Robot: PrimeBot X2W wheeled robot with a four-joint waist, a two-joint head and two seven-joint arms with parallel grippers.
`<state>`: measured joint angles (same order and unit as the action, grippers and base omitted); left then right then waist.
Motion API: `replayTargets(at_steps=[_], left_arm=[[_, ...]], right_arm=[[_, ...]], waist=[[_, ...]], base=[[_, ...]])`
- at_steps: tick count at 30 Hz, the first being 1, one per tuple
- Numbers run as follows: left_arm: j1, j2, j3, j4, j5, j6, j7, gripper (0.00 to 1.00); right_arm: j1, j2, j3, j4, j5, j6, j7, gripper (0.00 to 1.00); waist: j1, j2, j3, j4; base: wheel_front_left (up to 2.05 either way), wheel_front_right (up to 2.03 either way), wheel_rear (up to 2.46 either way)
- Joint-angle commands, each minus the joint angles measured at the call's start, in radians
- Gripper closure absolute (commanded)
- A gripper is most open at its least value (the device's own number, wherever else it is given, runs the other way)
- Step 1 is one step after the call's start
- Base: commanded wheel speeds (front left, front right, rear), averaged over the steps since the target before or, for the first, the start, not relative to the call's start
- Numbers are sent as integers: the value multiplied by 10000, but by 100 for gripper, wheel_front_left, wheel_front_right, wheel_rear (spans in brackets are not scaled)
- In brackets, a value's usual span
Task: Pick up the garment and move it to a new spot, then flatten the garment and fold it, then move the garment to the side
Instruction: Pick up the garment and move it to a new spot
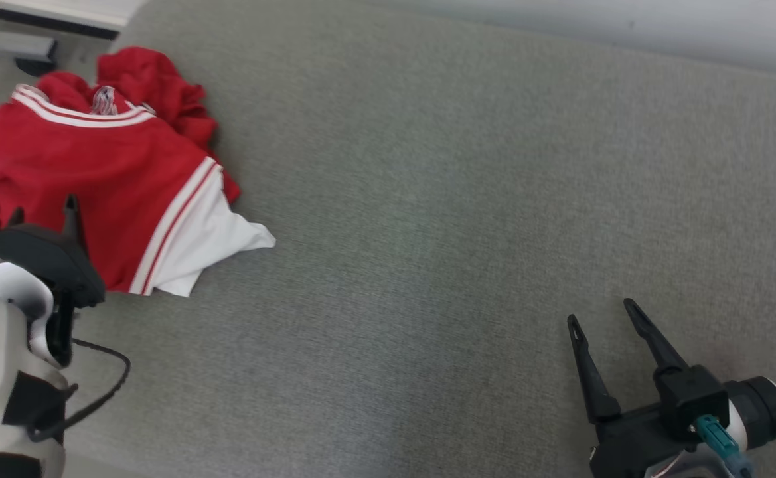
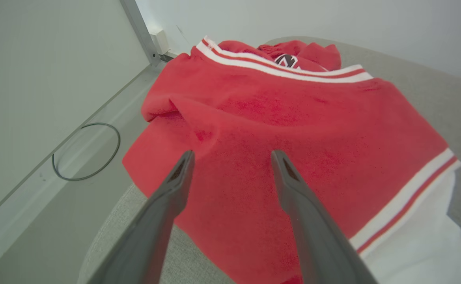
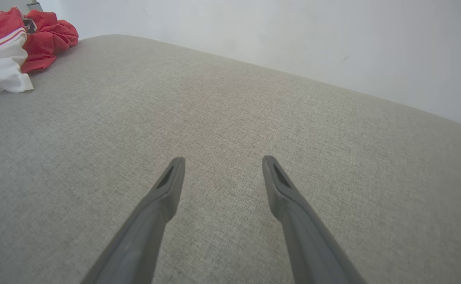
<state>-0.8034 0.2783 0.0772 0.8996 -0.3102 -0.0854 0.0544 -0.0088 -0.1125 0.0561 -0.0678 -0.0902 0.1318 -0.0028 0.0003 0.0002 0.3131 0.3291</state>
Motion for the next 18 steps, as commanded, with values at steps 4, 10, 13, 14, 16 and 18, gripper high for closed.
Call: replayTargets(at_steps=[4,10,13,14,16,18], left_arm=[[-535,278,244,677,-261,341,175,0],[-1015,320,340,1239,-328,596,-7,100],[-1110,386,323,1458,-397,487,-203,100],[-1160,380,341,1500,-464,378,-265,100],[-1250,421,373,1555,-543,222,-411,100],[-1333,481,400,1510,-654,89,-567,100]], right_arm=[[356,-130,-130,-677,-49,-21,245,0],[497,-94,-210,-1129,-63,-21,404,0],[446,-39,-139,-1035,-21,-21,450,0],[404,-27,-100,-973,21,-21,432,0],[325,10,-9,-838,99,-21,343,0],[207,75,74,-661,159,-19,245,0]], waist=[[-3,-2,1539,-970],[-3,-2,1936,-883],[-3,-2,1864,-838],[-3,-2,1817,-824],[-3,-2,1674,-794],[-3,-2,1462,-767]], base=[[0,0,0],[0,0,0],[0,0,0],[0,0,0],[0,0,0],[0,0,0]])
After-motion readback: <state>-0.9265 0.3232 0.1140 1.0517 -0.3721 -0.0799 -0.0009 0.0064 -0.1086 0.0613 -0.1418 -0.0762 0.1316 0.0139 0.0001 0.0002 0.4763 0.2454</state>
